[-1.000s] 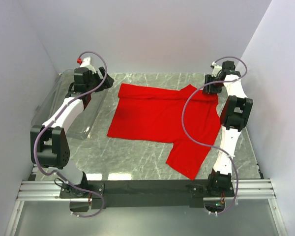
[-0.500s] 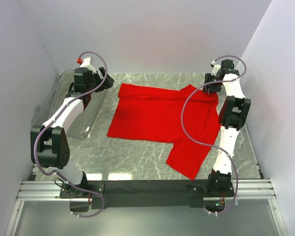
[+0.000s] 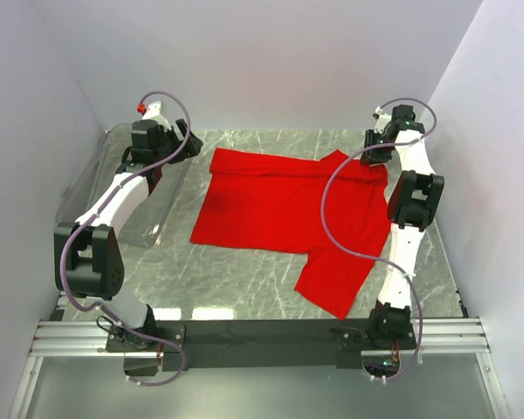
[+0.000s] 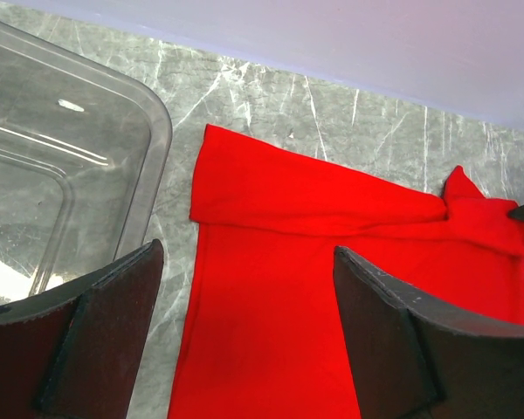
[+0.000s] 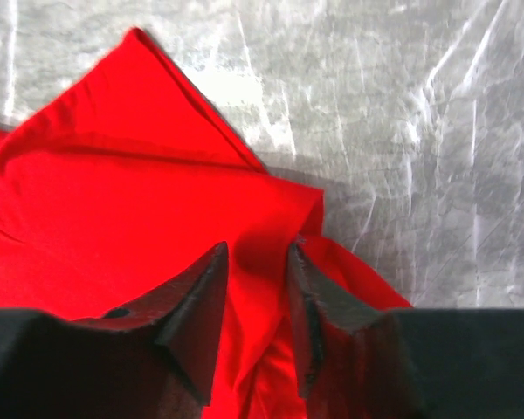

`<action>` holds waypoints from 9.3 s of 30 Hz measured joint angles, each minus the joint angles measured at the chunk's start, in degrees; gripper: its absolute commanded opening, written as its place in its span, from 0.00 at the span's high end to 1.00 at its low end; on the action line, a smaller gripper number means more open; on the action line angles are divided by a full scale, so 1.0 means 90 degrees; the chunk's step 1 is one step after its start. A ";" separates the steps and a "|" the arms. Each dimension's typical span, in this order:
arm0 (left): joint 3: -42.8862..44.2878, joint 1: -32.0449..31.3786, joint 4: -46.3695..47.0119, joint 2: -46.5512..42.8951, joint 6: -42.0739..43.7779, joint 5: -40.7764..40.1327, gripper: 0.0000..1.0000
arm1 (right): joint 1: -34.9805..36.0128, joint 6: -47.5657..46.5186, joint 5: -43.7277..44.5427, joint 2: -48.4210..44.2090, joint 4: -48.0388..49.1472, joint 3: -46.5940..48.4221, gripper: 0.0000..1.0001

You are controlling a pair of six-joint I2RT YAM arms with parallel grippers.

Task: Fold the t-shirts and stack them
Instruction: Fold the tshirt

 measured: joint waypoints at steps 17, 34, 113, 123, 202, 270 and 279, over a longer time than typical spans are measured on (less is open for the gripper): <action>0.0000 0.0000 -0.0046 -0.0070 0.0000 0.0002 0.17 | -0.0245 -0.0284 -0.1365 -0.0163 0.0345 -0.0627 1.00; -0.0102 0.0000 -0.0007 -0.0282 -0.0041 0.0134 0.17 | -0.0629 -0.3031 -0.3055 -0.1889 0.0240 -0.2562 1.00; -0.0204 0.0000 -0.0172 -0.0459 -0.0032 0.0165 0.18 | 0.0010 0.1715 0.0029 -0.0146 0.0923 -0.0709 0.75; -0.0199 0.0000 -0.0194 -0.0459 -0.0032 0.0165 0.18 | -0.0015 0.1802 -0.0398 -0.0165 0.1474 -0.0903 0.96; -0.0668 0.0000 -0.0066 -0.0770 -0.0194 0.0233 0.18 | 0.0522 0.0469 -0.0158 -0.3373 0.1787 -0.5566 0.32; -0.1066 0.0000 0.0151 -0.1105 -0.0257 0.0328 0.17 | 0.2057 -0.5467 -0.1222 -0.4452 -0.0947 -0.5661 0.55; -0.1217 0.0000 0.0175 -0.1107 -0.0267 0.0350 0.17 | 0.1277 -0.5792 0.0068 -0.4444 -0.0644 -0.6613 0.64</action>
